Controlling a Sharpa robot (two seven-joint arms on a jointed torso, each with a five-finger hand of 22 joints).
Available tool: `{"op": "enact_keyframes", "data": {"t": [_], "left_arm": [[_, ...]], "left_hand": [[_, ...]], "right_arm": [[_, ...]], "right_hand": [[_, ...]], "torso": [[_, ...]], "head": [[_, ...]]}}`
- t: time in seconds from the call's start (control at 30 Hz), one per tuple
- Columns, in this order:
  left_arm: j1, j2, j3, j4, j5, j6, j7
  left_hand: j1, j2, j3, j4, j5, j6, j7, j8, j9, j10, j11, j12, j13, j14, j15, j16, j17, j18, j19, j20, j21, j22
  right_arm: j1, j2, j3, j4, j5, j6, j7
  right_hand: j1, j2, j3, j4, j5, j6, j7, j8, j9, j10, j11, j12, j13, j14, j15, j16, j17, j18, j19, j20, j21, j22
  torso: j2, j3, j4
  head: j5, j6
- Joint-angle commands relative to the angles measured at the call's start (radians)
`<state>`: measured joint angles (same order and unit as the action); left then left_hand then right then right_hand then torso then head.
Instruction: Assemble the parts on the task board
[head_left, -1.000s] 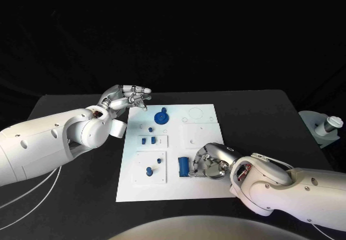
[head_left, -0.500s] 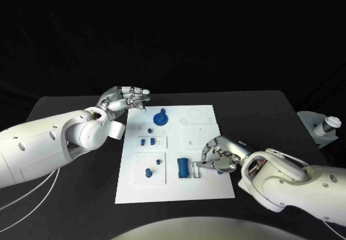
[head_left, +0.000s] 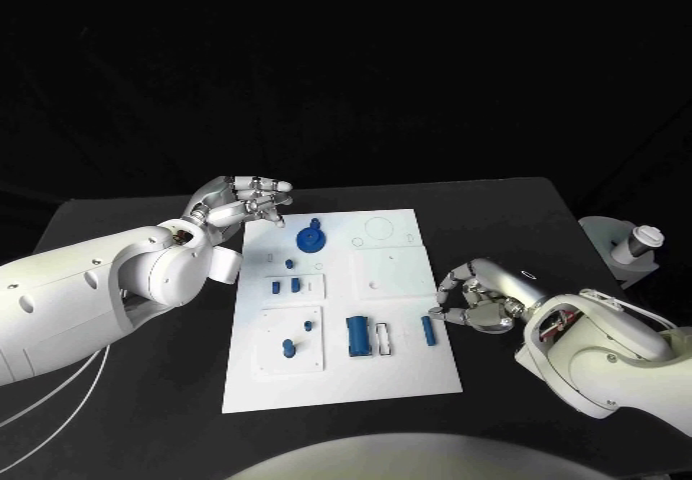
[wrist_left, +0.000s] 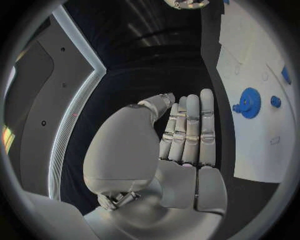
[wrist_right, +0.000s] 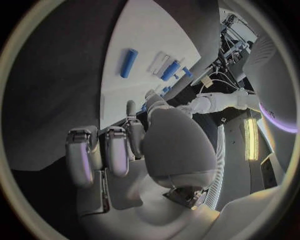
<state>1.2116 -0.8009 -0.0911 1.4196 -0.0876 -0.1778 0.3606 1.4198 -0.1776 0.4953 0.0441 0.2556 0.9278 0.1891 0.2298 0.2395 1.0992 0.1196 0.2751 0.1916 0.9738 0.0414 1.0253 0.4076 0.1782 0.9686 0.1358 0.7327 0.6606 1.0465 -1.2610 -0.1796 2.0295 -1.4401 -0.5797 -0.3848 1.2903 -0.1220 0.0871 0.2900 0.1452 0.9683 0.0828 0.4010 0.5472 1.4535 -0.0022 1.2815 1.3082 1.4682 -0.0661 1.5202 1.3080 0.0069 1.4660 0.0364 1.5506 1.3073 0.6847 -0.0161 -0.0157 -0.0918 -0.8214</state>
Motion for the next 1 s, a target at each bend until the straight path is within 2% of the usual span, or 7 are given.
{"op": "enact_keyframes", "data": {"t": [0.03, 0.17, 0.37, 0.73, 0.87, 1.0], "left_arm": [[0.000, 0.003, 0.000, 0.002, -0.003, 0.014, 0.009], [0.000, 0.003, 0.000, 0.002, -0.003, 0.013, 0.009], [0.000, 0.001, 0.000, 0.004, -0.003, 0.013, 0.009], [0.000, -0.001, 0.000, 0.006, -0.003, 0.012, 0.008], [0.000, 0.000, 0.000, 0.006, -0.003, 0.014, 0.008], [0.000, -0.002, 0.000, 0.006, -0.003, 0.013, 0.008]], "left_hand": [[-0.001, 0.011, -0.001, -0.001, 0.006, -0.004, 0.003, -0.006, -0.001, -0.008, -0.001, 0.004, 0.001, -0.001, 0.007, -0.004, -0.002, 0.003, -0.009, 0.000, 0.007, 0.002], [-0.001, 0.011, -0.001, -0.001, 0.006, -0.004, 0.003, -0.006, -0.001, -0.008, -0.001, 0.004, 0.001, -0.001, 0.007, -0.004, -0.002, 0.003, -0.009, 0.000, 0.007, 0.002], [-0.001, 0.011, -0.001, -0.001, 0.006, -0.004, 0.003, -0.006, -0.001, -0.008, -0.001, 0.004, 0.001, -0.001, 0.007, -0.004, -0.002, 0.003, -0.009, 0.000, 0.007, 0.002], [-0.001, 0.011, -0.001, -0.001, 0.006, -0.004, 0.003, -0.006, -0.001, -0.008, -0.001, 0.004, 0.001, -0.001, 0.007, -0.004, -0.002, 0.003, -0.009, 0.000, 0.007, 0.002], [-0.001, 0.011, -0.001, -0.001, 0.006, -0.004, 0.003, -0.006, -0.001, -0.008, -0.001, 0.004, 0.001, -0.001, 0.007, -0.004, -0.002, 0.003, -0.009, 0.000, 0.007, 0.002], [-0.001, 0.011, -0.001, -0.001, 0.006, -0.004, 0.003, -0.006, -0.001, -0.008, -0.001, 0.004, 0.001, -0.001, 0.007, -0.004, -0.002, 0.003, -0.009, 0.000, 0.007, 0.002]], "right_arm": [[-0.018, -0.002, -0.002, 0.001, -0.084, 0.022, -0.039], [-0.040, 0.008, -0.004, -0.009, -0.100, 0.030, -0.061], [-0.060, 0.037, -0.005, -0.032, -0.109, 0.037, -0.081], [-0.082, 0.081, -0.005, -0.072, -0.112, 0.063, -0.101], [-0.090, 0.100, -0.005, -0.083, -0.112, 0.076, -0.105], [-0.098, 0.114, -0.005, -0.090, -0.117, 0.089, -0.110]], "right_hand": [[-0.015, 0.002, -0.004, 0.002, -0.004, 0.009, -0.001, -0.004, -0.001, -0.001, 0.007, -0.003, 0.079, 0.076, 0.006, 0.000, 0.131, -0.004, 0.100, 0.010, 0.006, 0.260], [-0.034, 0.005, -0.008, 0.003, 0.000, 0.020, -0.004, -0.006, -0.002, -0.001, 0.005, -0.003, 0.079, 0.077, 0.005, 0.000, 0.132, -0.004, 0.100, 0.010, 0.008, 0.260], [-0.037, 0.005, -0.009, 0.003, 0.000, 0.022, -0.004, -0.006, -0.002, -0.001, 0.005, -0.004, 0.079, 0.077, 0.005, 0.000, 0.132, -0.004, 0.100, 0.010, 0.008, 0.260], [-0.037, 0.009, -0.007, 0.000, 0.005, 0.026, -0.006, -0.007, -0.002, -0.001, 0.003, -0.004, 0.079, 0.077, 0.004, 0.000, 0.132, -0.004, 0.100, 0.010, 0.007, 0.260], [-0.035, 0.009, -0.005, -0.001, 0.006, 0.028, -0.007, -0.007, -0.002, -0.001, 0.003, -0.004, 0.079, 0.077, 0.003, 0.000, 0.132, -0.004, 0.100, 0.010, 0.008, 0.260], [-0.012, 0.008, 0.005, -0.006, 0.011, 0.035, -0.011, -0.009, -0.001, -0.001, -0.001, -0.003, 0.080, 0.077, 0.000, 0.001, 0.134, -0.005, 0.101, 0.008, 0.009, 0.260]], "torso": [[-0.001, -0.0012, -0.0015], [0.001, -0.0004, -0.0003], [0.001, 0.0000, 0.0019], [0.000, -0.0017, -0.0001], [0.000, -0.0011, 0.0023], [0.000, -0.0013, 0.0011]], "head": [[0.000, 0.000], [0.001, -0.001], [0.002, -0.003], [0.002, -0.004], [0.004, -0.004], [0.005, -0.006]]}}
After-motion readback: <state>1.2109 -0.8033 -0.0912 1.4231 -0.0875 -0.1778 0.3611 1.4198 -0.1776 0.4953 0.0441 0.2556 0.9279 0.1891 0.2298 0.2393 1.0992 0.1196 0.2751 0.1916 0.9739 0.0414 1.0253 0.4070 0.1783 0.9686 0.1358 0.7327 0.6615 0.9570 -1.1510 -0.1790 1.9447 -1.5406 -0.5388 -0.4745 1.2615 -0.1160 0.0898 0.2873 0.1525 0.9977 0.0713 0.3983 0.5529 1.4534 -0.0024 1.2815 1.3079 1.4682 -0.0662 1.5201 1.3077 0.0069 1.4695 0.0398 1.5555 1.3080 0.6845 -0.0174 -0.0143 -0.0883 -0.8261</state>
